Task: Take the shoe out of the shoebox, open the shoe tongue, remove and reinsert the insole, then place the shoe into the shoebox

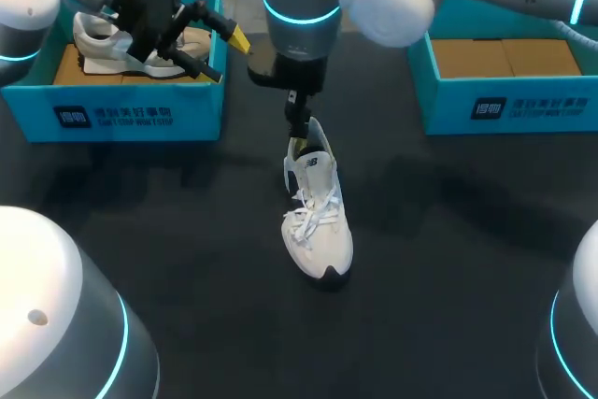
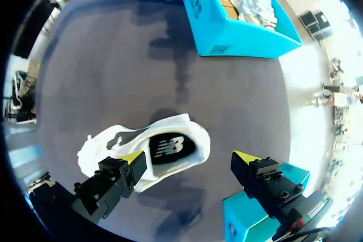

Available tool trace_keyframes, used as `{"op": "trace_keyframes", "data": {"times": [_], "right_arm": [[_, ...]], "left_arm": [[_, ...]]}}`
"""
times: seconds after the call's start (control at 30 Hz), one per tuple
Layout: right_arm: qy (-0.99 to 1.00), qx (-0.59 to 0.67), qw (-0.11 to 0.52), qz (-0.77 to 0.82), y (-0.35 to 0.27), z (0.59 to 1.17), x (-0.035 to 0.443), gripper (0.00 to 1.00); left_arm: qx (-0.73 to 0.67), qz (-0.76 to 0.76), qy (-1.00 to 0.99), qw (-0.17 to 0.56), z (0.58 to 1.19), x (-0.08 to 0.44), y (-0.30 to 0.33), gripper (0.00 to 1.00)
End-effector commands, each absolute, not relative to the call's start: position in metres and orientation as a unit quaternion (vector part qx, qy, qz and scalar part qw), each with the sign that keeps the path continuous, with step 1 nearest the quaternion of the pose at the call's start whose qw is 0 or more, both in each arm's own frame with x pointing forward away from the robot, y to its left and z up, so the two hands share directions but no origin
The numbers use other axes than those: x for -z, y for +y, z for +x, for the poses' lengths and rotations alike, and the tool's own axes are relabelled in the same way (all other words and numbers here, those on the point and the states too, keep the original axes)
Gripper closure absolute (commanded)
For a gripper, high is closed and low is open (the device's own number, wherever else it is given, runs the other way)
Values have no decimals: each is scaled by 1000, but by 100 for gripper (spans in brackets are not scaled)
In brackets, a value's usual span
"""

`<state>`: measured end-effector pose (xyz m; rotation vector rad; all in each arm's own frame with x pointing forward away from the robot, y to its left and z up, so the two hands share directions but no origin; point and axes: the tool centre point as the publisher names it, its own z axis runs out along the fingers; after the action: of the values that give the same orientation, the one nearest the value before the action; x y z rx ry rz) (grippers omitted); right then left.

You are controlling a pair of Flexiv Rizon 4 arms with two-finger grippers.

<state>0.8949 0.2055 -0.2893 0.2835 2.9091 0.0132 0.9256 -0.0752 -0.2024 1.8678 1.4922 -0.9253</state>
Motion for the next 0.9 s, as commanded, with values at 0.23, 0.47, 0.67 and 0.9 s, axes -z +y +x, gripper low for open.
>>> {"op": "trace_keyframes", "data": {"times": [0.23, 0.47, 0.67, 0.9], "right_arm": [[991, 11, 112, 78, 204, 920, 318, 0], [993, 11, 89, 82, 193, 926, 341, 0], [993, 6, 85, 81, 194, 934, 354, 0], [995, 16, 83, 55, 203, 940, 363, 0]], "left_arm": [[345, 699, 558, 285, 925, 202, -75, 0], [345, 699, 558, 285, 925, 202, -75, 0], [345, 699, 558, 285, 925, 202, -75, 0], [345, 699, 558, 285, 925, 202, -75, 0]]}}
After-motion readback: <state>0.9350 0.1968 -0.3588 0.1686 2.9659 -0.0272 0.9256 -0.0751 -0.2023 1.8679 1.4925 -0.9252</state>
